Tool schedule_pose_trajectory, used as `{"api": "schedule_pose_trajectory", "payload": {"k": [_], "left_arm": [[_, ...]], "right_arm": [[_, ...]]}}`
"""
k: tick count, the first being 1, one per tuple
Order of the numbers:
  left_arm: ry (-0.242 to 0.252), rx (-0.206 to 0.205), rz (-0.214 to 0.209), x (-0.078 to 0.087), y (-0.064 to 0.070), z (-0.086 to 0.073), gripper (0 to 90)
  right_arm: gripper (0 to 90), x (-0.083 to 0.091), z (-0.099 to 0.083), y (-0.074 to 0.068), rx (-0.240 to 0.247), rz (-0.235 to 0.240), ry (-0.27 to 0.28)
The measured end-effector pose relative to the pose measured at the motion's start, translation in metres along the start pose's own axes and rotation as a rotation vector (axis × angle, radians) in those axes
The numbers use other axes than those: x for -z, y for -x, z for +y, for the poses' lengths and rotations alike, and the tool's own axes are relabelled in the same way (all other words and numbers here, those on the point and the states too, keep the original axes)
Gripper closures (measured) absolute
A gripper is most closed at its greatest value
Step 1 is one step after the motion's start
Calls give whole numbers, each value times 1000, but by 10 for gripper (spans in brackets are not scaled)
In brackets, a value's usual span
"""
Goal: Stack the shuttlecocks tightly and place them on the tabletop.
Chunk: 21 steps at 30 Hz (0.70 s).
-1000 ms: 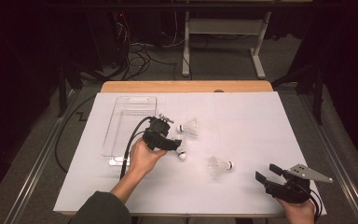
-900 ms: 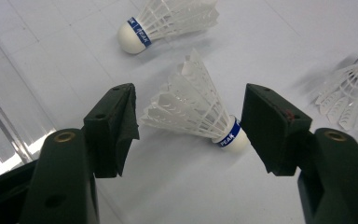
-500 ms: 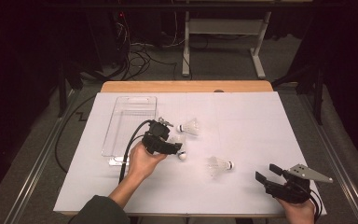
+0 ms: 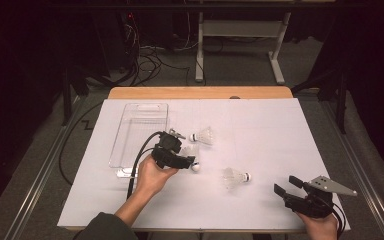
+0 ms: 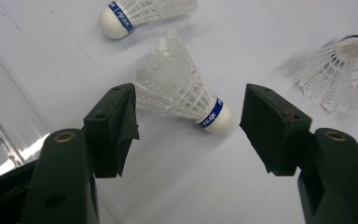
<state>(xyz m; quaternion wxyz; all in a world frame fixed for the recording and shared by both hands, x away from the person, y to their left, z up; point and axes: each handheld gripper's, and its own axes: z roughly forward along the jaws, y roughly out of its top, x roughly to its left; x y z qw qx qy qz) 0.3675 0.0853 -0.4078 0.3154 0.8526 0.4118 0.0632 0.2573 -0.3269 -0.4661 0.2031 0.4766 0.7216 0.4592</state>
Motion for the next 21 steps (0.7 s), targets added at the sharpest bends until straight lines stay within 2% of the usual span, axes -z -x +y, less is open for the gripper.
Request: {"api": "schedule_pose_trajectory", "payload": {"k": [3, 4, 5, 9, 21], "left_arm": [[-2, 24, -1, 1, 2, -2, 365], [0, -7, -4, 2, 0, -2, 365], [2, 4, -5, 2, 1, -3, 366], [11, -12, -6, 5, 2, -7, 369], [2, -17, -10, 5, 5, -18, 358]], "right_arm": [[311, 0, 0, 0, 0, 0, -1], [311, 0, 0, 0, 0, 0, -1], [311, 0, 0, 0, 0, 0, -1], [311, 0, 0, 0, 1, 1, 0], [311, 0, 0, 0, 0, 1, -1]]}}
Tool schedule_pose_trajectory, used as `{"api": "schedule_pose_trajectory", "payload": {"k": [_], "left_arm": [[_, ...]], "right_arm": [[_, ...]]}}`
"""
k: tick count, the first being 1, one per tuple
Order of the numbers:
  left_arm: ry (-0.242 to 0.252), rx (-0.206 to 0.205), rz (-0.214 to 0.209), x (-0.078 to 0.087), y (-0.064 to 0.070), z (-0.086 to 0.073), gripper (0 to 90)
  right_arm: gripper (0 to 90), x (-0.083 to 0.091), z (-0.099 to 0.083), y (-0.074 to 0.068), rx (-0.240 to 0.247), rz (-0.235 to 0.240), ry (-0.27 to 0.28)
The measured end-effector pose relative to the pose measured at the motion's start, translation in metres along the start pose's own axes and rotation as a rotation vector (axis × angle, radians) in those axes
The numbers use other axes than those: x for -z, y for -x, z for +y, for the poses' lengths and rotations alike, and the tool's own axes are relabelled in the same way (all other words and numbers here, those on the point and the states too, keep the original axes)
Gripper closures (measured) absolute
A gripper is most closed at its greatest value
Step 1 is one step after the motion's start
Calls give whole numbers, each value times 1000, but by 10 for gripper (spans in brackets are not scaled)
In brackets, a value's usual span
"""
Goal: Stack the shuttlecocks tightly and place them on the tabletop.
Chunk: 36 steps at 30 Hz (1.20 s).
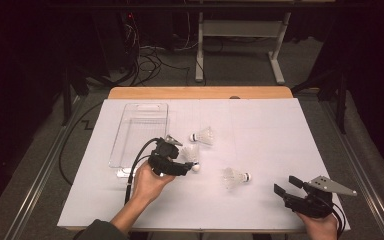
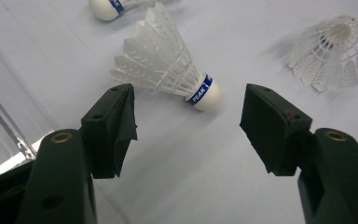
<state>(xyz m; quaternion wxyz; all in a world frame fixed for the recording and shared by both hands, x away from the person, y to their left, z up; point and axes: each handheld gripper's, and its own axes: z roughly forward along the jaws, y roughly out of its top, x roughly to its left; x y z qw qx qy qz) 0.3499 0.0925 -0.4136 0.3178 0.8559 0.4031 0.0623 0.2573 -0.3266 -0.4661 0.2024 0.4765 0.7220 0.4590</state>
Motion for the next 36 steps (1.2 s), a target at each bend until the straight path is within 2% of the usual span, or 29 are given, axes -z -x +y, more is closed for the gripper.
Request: {"api": "schedule_pose_trajectory", "payload": {"k": [29, 36], "left_arm": [[21, -9, -2, 9, 6, -20, 351], [23, -30, -6, 14, 13, -28, 350]], "right_arm": [[311, 0, 0, 0, 0, 2, 0], [311, 0, 0, 0, 0, 2, 0]]}}
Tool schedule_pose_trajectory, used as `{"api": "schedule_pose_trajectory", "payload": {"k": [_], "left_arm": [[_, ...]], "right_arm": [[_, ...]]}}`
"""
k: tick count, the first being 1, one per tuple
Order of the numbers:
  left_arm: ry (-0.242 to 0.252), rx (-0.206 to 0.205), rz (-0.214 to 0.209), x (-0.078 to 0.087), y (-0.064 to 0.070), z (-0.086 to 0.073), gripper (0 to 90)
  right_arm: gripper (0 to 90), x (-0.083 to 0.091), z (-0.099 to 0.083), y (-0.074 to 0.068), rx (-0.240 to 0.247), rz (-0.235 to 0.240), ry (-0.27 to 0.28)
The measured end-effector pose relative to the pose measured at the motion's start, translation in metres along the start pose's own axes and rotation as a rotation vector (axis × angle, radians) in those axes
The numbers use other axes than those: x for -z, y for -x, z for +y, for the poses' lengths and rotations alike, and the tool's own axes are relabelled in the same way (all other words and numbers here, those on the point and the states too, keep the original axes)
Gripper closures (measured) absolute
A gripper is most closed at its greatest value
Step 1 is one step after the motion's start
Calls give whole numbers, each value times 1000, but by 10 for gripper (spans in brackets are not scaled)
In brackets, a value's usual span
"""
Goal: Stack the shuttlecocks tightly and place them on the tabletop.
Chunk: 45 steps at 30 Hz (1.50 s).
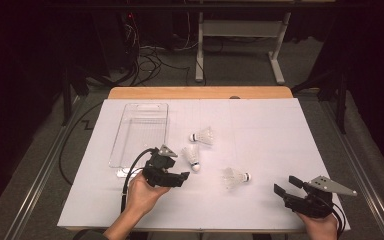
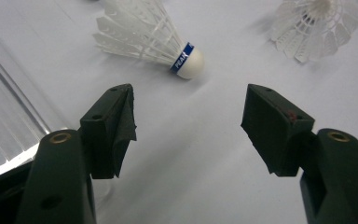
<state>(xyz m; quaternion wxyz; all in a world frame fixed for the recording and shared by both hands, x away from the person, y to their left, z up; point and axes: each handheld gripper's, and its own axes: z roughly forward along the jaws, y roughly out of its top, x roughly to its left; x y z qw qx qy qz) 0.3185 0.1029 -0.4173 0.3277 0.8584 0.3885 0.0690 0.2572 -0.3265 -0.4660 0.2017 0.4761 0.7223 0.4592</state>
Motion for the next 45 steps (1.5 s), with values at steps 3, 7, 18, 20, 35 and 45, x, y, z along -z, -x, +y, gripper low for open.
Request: {"api": "schedule_pose_trajectory", "payload": {"k": [3, 7, 18, 20, 35, 45], "left_arm": [[-1, -14, 13, 0, 3, -3, 350], [-8, -15, 9, 1, 4, -7, 349], [-5, -14, 6, 4, 5, -17, 352], [-5, -14, 6, 5, 5, -19, 352], [19, 2, 10, 15, 2, -41, 352], [42, 17, 24, 21, -1, -51, 352]], "right_arm": [[311, 0, 0, 0, 0, -1, 0], [311, 0, 0, 0, 0, -1, 0], [311, 0, 0, 0, -1, -2, 1], [311, 0, 0, 0, -1, -2, 1], [311, 0, 0, 0, -2, -4, 0], [311, 0, 0, 0, -1, -4, 0]]}}
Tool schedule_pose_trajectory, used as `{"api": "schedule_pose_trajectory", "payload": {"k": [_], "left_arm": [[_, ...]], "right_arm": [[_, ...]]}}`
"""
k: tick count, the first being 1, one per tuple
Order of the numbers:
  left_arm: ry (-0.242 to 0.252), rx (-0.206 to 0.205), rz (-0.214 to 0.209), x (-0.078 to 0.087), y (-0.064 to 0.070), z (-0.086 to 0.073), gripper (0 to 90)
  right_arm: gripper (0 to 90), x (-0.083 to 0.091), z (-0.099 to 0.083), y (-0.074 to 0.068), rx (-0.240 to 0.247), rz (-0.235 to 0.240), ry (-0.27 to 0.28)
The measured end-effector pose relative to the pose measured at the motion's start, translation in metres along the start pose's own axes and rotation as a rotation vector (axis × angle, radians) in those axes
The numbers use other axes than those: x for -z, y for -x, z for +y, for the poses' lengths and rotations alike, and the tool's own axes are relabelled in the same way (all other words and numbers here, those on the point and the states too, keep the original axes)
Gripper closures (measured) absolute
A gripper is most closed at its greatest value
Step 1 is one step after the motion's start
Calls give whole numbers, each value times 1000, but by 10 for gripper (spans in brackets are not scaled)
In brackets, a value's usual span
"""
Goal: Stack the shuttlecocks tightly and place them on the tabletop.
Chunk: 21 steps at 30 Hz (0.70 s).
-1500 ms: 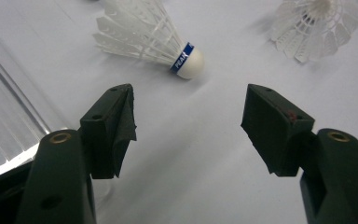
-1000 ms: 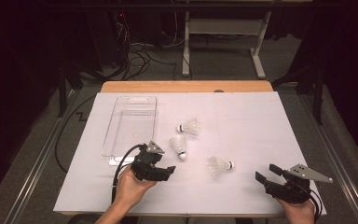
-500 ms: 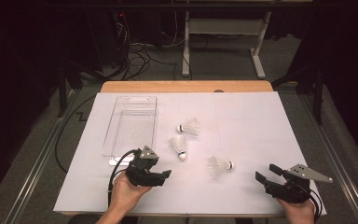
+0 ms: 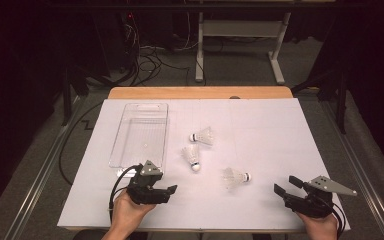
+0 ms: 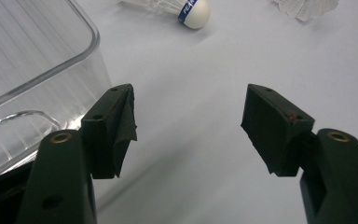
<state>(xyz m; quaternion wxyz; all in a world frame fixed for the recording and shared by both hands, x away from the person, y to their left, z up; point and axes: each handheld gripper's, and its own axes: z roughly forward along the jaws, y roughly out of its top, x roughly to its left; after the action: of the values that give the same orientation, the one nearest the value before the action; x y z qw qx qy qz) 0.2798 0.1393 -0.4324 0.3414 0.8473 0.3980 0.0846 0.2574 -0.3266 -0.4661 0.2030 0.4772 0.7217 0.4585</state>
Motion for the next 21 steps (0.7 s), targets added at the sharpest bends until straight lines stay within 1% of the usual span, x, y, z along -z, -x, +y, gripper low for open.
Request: {"api": "schedule_pose_trajectory", "payload": {"k": [5, 11, 12, 21], "left_arm": [[9, 6, 5, 2, -2, -5, 347], [32, 19, 16, 8, -6, -11, 345], [33, 16, 20, 9, -6, -12, 345], [48, 39, 32, 14, -11, -21, 345]], "right_arm": [[311, 0, 0, 0, -1, -1, 0], [311, 0, 0, 0, -2, -3, -1], [311, 0, 0, 0, -2, -3, -1], [311, 0, 0, 0, -2, -3, -1]]}}
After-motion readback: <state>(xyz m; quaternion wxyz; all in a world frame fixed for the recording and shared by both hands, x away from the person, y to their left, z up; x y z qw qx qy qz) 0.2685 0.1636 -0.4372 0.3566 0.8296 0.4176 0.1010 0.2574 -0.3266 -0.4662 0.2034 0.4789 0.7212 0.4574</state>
